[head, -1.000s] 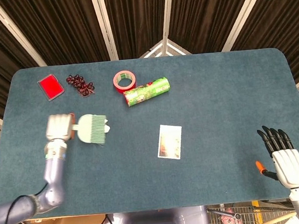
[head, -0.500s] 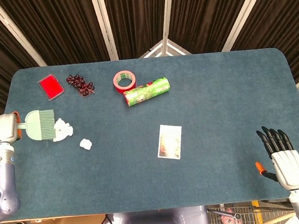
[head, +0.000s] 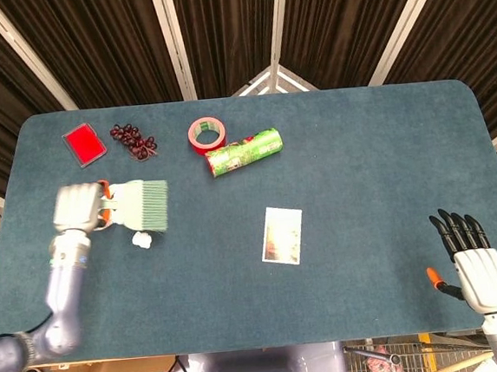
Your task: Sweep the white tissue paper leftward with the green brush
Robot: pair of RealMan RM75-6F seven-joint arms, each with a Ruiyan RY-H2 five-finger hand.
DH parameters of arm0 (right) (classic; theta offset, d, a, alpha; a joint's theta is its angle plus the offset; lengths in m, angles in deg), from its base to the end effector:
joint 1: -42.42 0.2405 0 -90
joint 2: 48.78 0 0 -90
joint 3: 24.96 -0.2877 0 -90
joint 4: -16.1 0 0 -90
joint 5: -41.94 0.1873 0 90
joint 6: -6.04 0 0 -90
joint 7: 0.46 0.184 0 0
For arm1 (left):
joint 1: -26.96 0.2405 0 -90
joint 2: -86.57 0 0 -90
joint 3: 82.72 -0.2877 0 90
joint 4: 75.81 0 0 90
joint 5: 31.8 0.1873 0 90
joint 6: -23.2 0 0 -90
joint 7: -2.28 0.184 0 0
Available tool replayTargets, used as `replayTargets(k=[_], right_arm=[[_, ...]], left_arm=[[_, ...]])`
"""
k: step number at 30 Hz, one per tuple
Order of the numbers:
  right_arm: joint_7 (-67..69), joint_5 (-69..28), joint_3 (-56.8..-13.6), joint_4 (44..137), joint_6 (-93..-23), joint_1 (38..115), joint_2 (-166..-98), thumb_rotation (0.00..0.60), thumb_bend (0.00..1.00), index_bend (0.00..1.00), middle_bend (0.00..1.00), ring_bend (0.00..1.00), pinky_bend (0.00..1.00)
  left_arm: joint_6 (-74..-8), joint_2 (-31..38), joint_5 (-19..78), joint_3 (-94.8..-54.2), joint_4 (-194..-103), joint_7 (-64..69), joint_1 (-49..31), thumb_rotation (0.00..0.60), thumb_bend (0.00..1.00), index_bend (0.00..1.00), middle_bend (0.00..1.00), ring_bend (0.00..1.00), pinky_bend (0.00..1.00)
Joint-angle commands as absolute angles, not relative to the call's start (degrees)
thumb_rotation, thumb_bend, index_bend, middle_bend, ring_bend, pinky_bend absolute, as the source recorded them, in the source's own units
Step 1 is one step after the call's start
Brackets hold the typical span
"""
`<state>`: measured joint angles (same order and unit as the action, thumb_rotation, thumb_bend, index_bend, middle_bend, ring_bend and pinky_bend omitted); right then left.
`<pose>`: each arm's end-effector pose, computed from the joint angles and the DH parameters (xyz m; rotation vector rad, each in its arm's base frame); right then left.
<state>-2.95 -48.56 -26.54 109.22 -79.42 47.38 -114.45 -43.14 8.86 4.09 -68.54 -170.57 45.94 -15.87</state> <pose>-0.3140 -0.2169 0.1749 1.4656 -0.8775 0.9382 -0.2151 0.4207 0.0925 -1.5270 -0.8872 -0.5860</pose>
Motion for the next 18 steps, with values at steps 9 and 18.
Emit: replayTargets(k=[9,18], right_arm=[[-2.6,-48.3,-26.6,109.0,-79.6,47.1,-114.3,0.600,0.32,0.00,0.00,0.00,0.00],[-3.9,-48.5,-26.4,109.1,-79.5,47.1,-114.6,0.600,0.32,0.00,0.00,0.00,0.00]], left_arm=[[-43.2,2.4,4.0,-74.3,-168.4,50.3,-17.8,0.600,0.70,0.76,1.00,1.00,1.00],[-42.9,9.3,3.9,-77.3,-165.2,47.1,-13.5,0.600,0.70,0.76,1.00,1.00,1.00]])
